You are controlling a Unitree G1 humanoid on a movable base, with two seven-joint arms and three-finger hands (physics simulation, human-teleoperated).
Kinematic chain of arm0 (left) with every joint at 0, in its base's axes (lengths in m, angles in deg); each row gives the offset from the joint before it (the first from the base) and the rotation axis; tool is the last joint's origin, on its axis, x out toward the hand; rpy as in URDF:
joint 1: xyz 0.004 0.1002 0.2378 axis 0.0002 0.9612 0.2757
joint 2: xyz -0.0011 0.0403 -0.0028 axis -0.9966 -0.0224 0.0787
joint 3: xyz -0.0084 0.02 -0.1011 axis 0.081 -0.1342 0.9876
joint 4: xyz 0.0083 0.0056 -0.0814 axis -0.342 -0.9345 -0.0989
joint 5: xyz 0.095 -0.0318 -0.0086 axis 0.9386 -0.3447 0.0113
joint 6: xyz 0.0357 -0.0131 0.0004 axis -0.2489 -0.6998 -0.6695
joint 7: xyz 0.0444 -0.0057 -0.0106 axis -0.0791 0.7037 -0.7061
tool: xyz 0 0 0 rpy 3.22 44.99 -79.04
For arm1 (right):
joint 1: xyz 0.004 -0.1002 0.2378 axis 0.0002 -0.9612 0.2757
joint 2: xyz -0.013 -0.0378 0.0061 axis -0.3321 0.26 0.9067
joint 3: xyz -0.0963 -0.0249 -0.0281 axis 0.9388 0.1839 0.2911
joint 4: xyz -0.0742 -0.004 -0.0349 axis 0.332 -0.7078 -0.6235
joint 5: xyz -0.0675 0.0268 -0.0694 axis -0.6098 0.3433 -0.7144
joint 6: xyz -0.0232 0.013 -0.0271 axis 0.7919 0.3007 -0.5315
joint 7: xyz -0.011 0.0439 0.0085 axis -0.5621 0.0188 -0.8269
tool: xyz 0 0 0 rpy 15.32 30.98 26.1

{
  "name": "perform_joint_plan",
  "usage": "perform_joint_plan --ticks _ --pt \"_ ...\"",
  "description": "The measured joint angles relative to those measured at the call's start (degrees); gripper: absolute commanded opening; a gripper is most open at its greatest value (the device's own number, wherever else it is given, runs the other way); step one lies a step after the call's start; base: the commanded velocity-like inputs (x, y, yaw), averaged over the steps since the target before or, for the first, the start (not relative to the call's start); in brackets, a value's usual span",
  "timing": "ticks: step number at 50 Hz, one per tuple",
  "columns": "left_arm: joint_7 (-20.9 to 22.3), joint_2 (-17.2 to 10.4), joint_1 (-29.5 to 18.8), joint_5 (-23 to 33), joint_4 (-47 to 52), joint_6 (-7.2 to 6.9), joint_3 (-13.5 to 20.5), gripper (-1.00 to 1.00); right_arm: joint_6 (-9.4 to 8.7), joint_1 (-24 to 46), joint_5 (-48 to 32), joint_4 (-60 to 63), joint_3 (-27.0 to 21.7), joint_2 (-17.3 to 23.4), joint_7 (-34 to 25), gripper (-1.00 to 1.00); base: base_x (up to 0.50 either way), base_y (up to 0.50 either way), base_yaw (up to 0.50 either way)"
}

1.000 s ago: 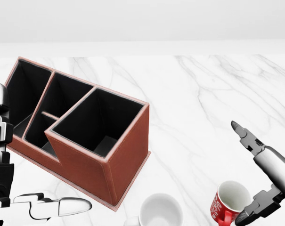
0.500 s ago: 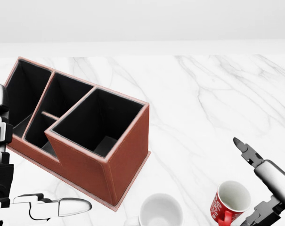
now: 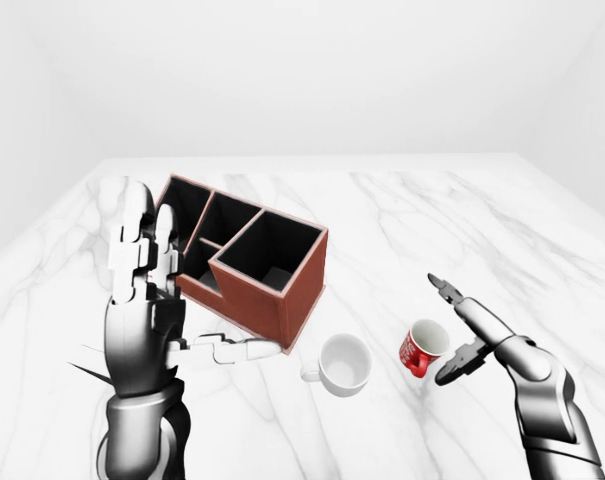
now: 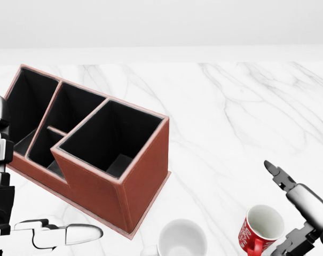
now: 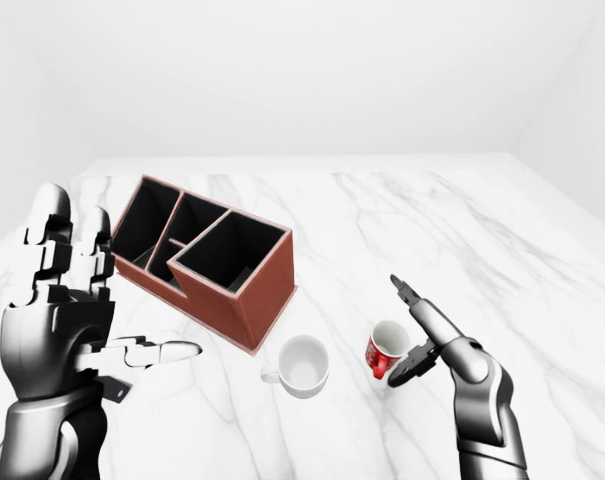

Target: Pick up the red mug and place it to the right of the caddy.

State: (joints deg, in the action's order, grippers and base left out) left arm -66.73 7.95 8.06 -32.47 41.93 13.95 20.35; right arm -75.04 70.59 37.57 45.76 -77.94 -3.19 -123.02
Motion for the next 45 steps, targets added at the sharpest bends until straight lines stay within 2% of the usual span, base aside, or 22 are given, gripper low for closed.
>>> perform_joint_plan --ticks 15,45 --pt "0.0 0.0 -0.3 -0.1 -1.0 0.00 0.2 1.00 0.00 3.0 0.5 -6.5 1.7 1.4 2.2 1.00 0.00 0.00 0.00" --pt "0.0 0.1 0.6 -0.2 -2.7 0.00 0.2 1.00 0.00 3.9 1.1 -12.2 2.9 2.2 4.5 0.99 0.00 0.00 0.00"
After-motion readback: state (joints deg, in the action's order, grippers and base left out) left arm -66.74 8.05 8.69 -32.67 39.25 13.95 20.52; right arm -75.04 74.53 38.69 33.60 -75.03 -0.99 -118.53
